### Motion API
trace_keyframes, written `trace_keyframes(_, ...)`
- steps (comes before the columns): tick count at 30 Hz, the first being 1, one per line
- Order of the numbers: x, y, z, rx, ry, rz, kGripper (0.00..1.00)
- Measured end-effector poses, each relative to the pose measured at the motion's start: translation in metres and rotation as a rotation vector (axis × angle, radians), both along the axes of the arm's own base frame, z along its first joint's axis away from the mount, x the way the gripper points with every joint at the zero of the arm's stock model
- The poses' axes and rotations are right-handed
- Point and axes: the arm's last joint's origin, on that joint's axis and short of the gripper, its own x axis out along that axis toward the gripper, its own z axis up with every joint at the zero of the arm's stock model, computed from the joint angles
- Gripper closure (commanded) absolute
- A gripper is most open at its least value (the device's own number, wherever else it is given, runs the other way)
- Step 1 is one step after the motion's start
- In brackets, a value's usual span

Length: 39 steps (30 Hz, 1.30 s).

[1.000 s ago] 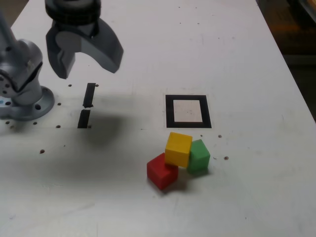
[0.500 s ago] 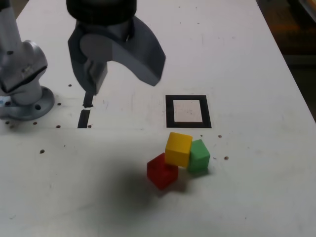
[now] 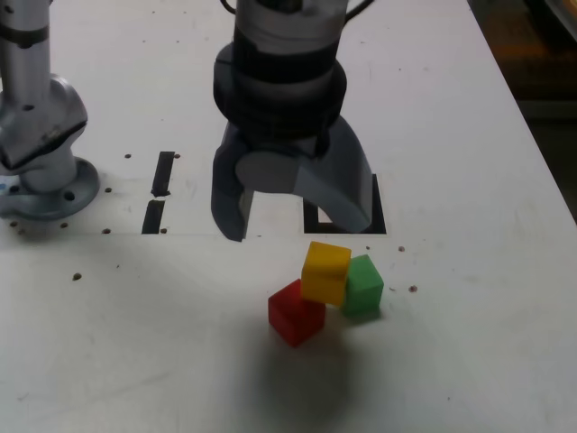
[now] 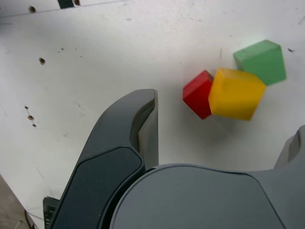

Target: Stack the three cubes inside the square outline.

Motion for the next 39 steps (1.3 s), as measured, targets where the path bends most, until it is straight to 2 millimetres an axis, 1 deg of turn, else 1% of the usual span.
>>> trace_keyframes(3, 0.006, -0.004, -0.013, 0.018, 0.036, -0.015, 0.05)
trace_keyframes(7, 0.021, -0.014, -0.039, 0.028, 0.076, -0.046, 0.07)
trace_keyframes(9, 0.025, -0.017, -0.048, 0.031, 0.089, -0.049, 0.08)
trace_keyframes(15, 0.033, -0.019, -0.058, 0.026, 0.093, -0.057, 0.12)
trace_keyframes(20, 0.037, -0.016, -0.061, 0.048, 0.08, -0.053, 0.18)
trace_keyframes(26, 0.043, -0.017, -0.073, 0.09, 0.075, -0.061, 0.3)
trace_keyframes(29, 0.043, -0.017, -0.073, 0.092, 0.074, -0.061, 0.36)
trace_keyframes(35, 0.047, -0.019, -0.068, 0.046, 0.071, -0.082, 0.56)
trace_keyframes(39, 0.048, -0.018, -0.068, 0.043, 0.069, -0.091, 0.63)
